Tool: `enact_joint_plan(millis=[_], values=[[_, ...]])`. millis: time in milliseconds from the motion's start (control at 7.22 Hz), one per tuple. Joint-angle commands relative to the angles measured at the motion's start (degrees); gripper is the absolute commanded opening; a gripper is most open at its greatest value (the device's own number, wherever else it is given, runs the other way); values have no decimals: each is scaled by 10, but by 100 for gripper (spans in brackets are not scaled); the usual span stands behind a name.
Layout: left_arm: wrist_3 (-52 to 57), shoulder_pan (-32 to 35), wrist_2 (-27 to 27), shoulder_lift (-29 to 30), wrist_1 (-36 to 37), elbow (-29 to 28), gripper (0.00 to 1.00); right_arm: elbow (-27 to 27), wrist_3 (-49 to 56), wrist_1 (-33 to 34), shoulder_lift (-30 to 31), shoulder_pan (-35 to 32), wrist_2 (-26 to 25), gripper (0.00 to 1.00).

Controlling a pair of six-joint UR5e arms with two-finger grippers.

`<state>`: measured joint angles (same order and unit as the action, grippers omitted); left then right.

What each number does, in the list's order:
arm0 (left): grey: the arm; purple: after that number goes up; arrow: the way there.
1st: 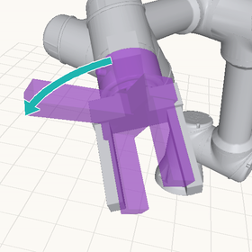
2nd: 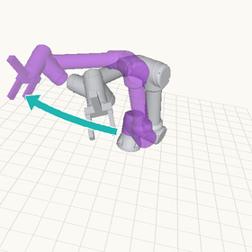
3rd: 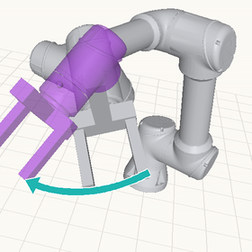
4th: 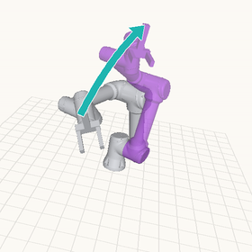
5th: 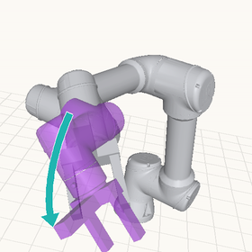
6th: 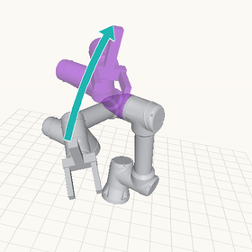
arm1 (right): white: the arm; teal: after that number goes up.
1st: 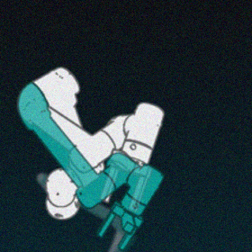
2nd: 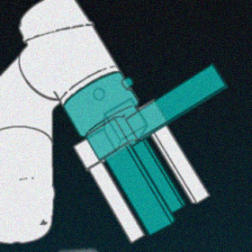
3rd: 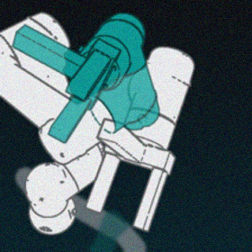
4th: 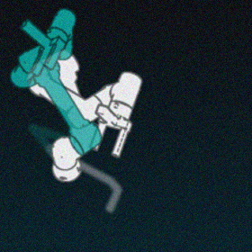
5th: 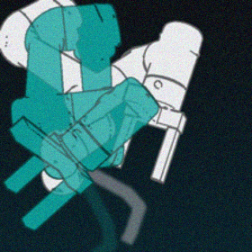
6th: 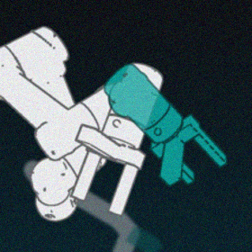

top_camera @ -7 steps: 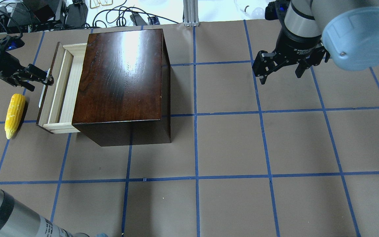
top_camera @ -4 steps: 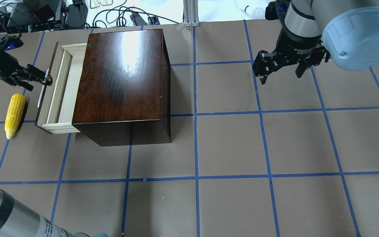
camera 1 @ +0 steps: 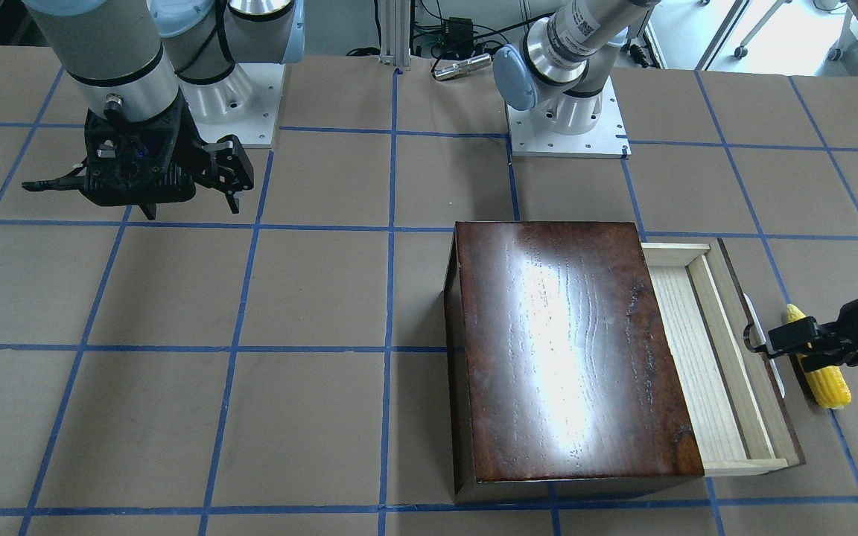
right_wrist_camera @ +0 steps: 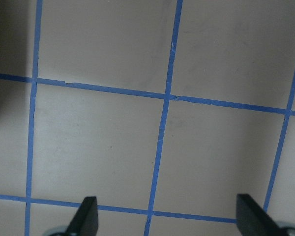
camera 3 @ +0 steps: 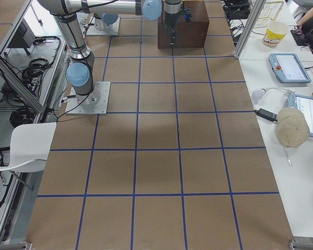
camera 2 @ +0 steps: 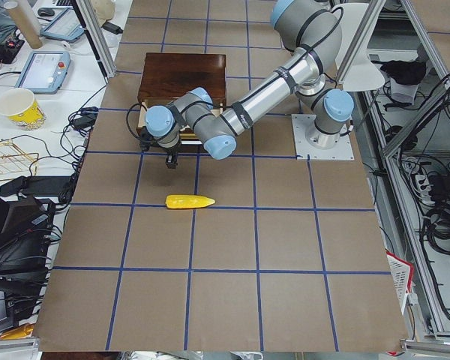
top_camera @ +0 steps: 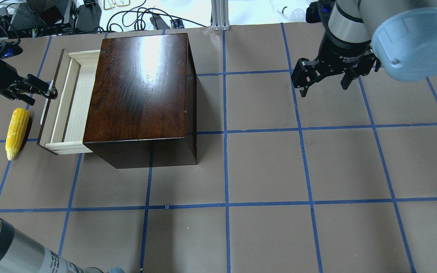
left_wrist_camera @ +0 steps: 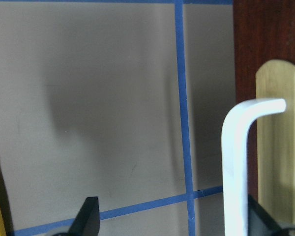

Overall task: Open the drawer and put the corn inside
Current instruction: 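Release the handle and move the left gripper toward the yellow corn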

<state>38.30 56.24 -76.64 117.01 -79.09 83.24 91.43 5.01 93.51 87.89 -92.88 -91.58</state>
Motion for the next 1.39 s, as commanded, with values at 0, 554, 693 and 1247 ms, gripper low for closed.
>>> enact_joint_plan(millis=[0,554,693,1247], values=[[-3,-2,-2,-25,-49,-28,100,0,0,0,0,0,0,100],[0,-69,-61,-19,-23,-54,100,0,0,0,0,0,0,100],[-2,-75,-110,-7,28,-48,100,0,0,0,0,2,0,100],[-2,-75,-130,51,46,-46,100,0,0,0,0,0,0,100]])
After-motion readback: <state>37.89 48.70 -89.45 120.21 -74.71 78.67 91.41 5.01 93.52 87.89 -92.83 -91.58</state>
